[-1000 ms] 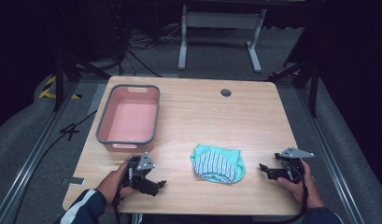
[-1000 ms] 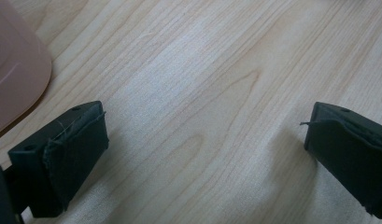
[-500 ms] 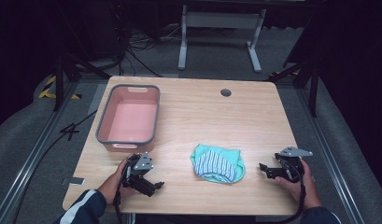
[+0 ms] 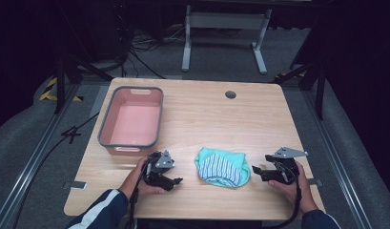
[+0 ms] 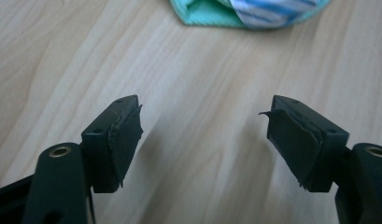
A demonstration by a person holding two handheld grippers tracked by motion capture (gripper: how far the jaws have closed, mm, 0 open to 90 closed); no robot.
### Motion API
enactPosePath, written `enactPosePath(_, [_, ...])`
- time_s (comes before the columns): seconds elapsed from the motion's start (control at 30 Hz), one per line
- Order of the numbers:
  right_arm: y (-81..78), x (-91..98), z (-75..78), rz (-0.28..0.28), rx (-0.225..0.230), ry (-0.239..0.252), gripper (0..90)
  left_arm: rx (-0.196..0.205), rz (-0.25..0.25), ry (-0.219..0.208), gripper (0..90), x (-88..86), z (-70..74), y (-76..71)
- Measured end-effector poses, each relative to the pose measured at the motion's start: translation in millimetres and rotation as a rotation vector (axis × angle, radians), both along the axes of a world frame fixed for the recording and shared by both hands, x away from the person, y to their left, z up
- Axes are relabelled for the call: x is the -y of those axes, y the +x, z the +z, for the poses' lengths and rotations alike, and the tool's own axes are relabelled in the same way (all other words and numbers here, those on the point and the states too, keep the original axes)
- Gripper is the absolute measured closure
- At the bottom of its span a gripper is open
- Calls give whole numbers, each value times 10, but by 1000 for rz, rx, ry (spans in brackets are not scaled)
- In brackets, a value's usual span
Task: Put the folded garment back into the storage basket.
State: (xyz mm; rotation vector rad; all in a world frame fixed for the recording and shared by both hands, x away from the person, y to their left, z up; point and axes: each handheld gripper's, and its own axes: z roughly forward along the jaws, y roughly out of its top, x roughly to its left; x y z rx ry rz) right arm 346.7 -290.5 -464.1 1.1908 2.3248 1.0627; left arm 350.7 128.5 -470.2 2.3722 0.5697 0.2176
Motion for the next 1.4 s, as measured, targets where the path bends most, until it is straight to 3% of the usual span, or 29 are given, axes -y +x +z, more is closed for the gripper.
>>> enactPosePath(0.07, [12,-76,25,6,1,-1,262,-5,25,-10,278,80,28,60])
enactPosePath(0.13, [27,-160,29,10,-5,-11,263,-7,60,14,321,161,40,123])
enactPosePath(0.37, [115,-414,-20,24,-27,-33,275,-5,63,-20,318,348,92,261])
enactPosePath(0.4, [126,-436,-26,24,-32,-39,275,13,75,-37,320,391,102,314])
enactPosePath(0.57, [161,-502,-51,20,-33,-57,301,6,99,-58,329,515,98,453])
enactPosePath(0.8, [220,-556,-82,13,-36,-69,322,4,83,-30,327,744,-4,614])
enactPosePath(0.87, [236,-583,-95,17,-28,-68,325,-25,48,-35,325,749,-50,638])
enactPosePath(0.93, [229,-594,-89,14,-15,-66,330,-40,56,-56,316,737,-72,650])
enactPosePath(1.23, [233,-580,-119,8,-47,-66,338,-23,30,-53,269,751,-87,594])
enactPosePath(1.37, [203,-595,-99,52,-54,-63,502,-27,28,-45,278,770,-81,575])
enactPosePath(1.4, [203,-595,-99,52,-54,-63,502,-27,28,-45,284,770,-81,575])
